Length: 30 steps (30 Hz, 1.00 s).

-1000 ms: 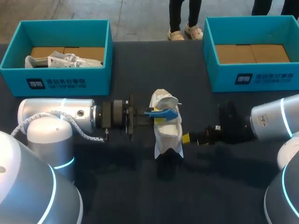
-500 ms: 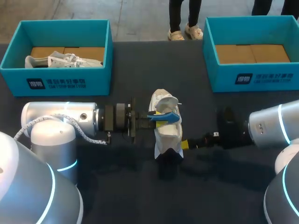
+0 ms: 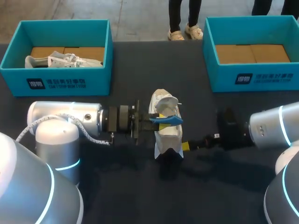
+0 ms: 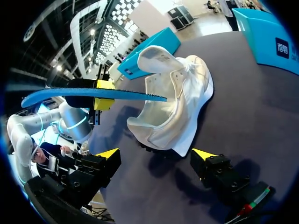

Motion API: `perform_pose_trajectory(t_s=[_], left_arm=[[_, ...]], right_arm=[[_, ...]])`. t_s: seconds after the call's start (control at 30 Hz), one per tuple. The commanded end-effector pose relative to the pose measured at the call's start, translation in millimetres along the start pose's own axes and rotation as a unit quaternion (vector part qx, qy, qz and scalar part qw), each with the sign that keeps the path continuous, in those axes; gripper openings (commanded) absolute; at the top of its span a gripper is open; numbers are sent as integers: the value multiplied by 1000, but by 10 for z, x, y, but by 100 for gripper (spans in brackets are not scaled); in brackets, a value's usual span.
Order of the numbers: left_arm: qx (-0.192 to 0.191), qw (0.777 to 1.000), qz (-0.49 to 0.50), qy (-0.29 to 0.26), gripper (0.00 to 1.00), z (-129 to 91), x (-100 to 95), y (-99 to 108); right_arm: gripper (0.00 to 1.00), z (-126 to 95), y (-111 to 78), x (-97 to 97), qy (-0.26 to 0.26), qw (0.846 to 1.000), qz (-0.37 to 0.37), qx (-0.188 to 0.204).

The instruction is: Take the shoe out of the shoebox, open the shoe tongue, remove and reinsert the insole, then place the shoe into the shoebox

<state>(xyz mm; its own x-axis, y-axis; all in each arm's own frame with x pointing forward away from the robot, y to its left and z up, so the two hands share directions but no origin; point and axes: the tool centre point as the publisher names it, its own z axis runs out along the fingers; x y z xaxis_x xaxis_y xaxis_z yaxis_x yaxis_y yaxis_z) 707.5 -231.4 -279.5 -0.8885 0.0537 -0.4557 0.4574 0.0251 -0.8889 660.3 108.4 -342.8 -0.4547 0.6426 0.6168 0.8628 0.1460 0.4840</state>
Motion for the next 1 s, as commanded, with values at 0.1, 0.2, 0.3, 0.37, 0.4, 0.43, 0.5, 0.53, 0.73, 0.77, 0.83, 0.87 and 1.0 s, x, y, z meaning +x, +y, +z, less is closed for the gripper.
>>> perform_pose_trajectory(t_s=[0.1,0.2,0.3,0.37,0.4,0.43,0.5,0.53,0.73,0.77,0.83,0.87,1.0], left_arm=[[13,1000,5,5,0,-5,-18,96],[17,1000,12,11,0,2,-3,137],[15,999,22,19,0,13,13,178],[13,999,29,20,0,17,10,198],[12,999,30,21,0,18,6,201],[12,999,31,20,0,17,0,203],[10,999,34,21,0,21,-13,213],[9,999,35,21,0,23,-15,216],[8,999,38,22,0,52,-31,224],[7,999,39,22,0,61,-36,234],[1,999,43,22,0,73,-39,256],[1,999,43,22,0,76,-40,265],[-2,999,44,22,0,86,-40,298]], right_arm=[[100,-1,-27,-3,1,1000,-4,-4],[100,6,-25,-16,0,1000,-5,-3],[100,9,-24,-32,1,1000,-5,-2],[100,8,-22,-43,1,1000,-5,-2],[100,8,-21,-47,1,1000,-5,-2],[100,9,-18,-56,2,1000,-4,-2],[100,11,-14,-66,2,1000,-4,-2],[100,13,-10,-71,2,1000,-4,-1],[100,18,8,-98,3,1000,-4,0],[100,16,9,-105,3,1000,-5,0],[100,14,10,-113,3,1000,-10,0],[100,11,13,-118,2,1000,-12,0],[100,4,22,-154,5,1000,-19,1]])
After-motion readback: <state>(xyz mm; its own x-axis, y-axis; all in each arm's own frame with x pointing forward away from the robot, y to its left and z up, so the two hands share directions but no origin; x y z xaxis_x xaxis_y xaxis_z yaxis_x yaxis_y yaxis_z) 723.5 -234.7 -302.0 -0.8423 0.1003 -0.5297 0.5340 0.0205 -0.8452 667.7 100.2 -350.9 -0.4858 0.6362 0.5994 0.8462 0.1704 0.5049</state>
